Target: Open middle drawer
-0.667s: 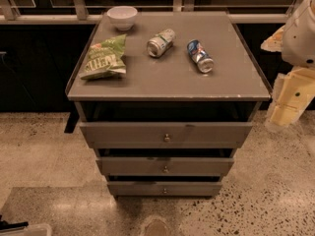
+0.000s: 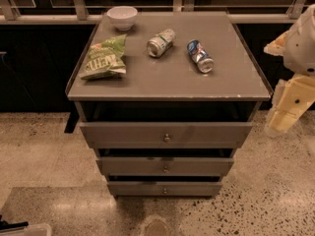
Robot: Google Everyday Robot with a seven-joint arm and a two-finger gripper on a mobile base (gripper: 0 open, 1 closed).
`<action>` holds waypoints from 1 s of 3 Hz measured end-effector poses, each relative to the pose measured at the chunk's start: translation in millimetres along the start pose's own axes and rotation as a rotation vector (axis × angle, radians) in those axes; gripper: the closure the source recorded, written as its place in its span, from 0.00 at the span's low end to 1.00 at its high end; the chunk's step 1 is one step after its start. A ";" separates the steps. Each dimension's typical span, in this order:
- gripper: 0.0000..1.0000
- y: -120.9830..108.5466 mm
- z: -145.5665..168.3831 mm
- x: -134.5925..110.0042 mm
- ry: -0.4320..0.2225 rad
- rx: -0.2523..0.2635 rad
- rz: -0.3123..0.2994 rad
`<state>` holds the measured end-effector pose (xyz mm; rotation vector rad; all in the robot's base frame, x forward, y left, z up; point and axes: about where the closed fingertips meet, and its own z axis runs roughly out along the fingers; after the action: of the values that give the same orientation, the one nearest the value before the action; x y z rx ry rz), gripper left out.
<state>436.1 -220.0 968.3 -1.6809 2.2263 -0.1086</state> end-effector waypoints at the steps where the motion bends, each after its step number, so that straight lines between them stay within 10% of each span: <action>1: 0.00 18.7 29.5 19.7 -0.041 0.031 0.089; 3: 0.00 78.7 137.0 70.0 -0.126 0.076 0.326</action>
Offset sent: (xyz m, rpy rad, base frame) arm -0.0156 -0.0385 -0.1391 0.2214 -0.1098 -0.2960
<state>391.0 -242.9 803.1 -1.2314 2.3332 -0.0051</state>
